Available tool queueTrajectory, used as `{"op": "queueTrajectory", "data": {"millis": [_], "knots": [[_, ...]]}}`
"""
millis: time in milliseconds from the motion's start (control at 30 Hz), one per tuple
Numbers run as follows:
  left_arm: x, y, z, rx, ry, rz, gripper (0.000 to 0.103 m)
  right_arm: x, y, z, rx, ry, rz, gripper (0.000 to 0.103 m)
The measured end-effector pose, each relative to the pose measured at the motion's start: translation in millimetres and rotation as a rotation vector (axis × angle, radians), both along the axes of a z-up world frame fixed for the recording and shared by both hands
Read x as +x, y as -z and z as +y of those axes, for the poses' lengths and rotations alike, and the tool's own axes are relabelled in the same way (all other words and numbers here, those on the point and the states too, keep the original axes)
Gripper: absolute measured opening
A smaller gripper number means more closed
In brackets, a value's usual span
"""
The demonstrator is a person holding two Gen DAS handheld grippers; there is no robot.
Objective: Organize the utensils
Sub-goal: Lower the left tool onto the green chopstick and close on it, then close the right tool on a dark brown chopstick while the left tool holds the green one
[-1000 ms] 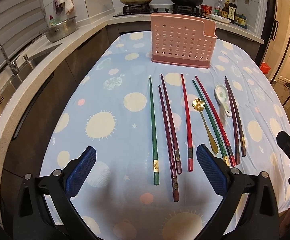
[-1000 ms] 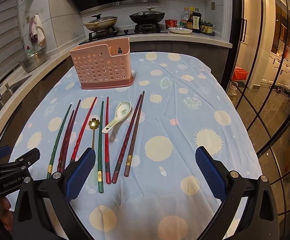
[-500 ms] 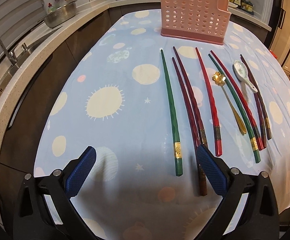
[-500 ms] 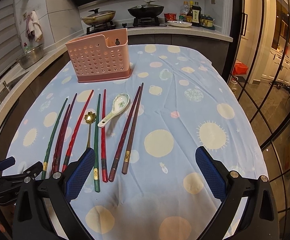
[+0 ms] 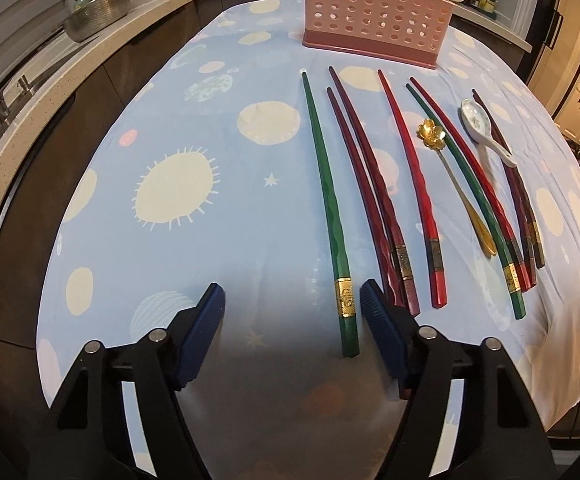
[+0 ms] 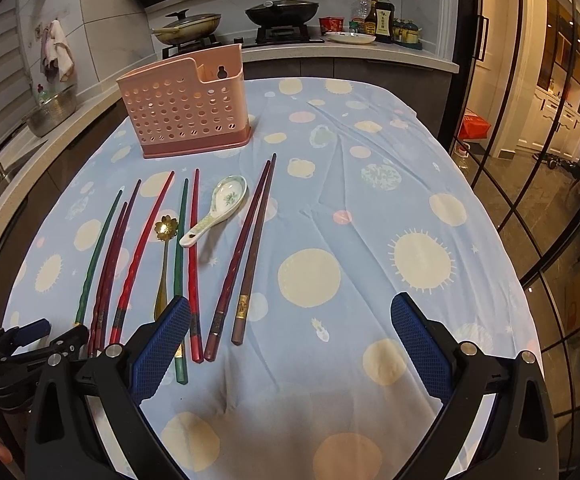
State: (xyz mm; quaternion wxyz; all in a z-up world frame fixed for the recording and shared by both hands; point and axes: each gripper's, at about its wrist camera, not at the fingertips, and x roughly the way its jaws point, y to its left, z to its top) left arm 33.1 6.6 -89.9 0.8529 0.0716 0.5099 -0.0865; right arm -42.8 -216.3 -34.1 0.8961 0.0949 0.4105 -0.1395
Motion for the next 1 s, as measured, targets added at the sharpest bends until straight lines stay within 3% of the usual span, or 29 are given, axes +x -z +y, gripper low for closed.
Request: {"op": "queueTrajectory", "data": {"millis": [300,367,667,1000], "knots": [[-0.6,-5.9,0.7,-0.045,0.041,0.018,0.022,4.8,4.6,3.0,-0.005,-0.008,0.01,0.096],[0.1,-6.7,1.7,-0.057,0.049,0.026,0.007,6.4,5.1,4.1,-0.004,-0.012,0.011,0.096],[3.5,-11.4,-1.7,-0.104,0.068,0.039,0.007,17.8,4.2,5.1,-0.012,-0.024,0.005,0.095],[13.1,-10.4,-1.9,-0.1,0.058,0.045,0.007,26.5,25.9,-0.4,0.013,-0.024,0.068,0.075]]}}
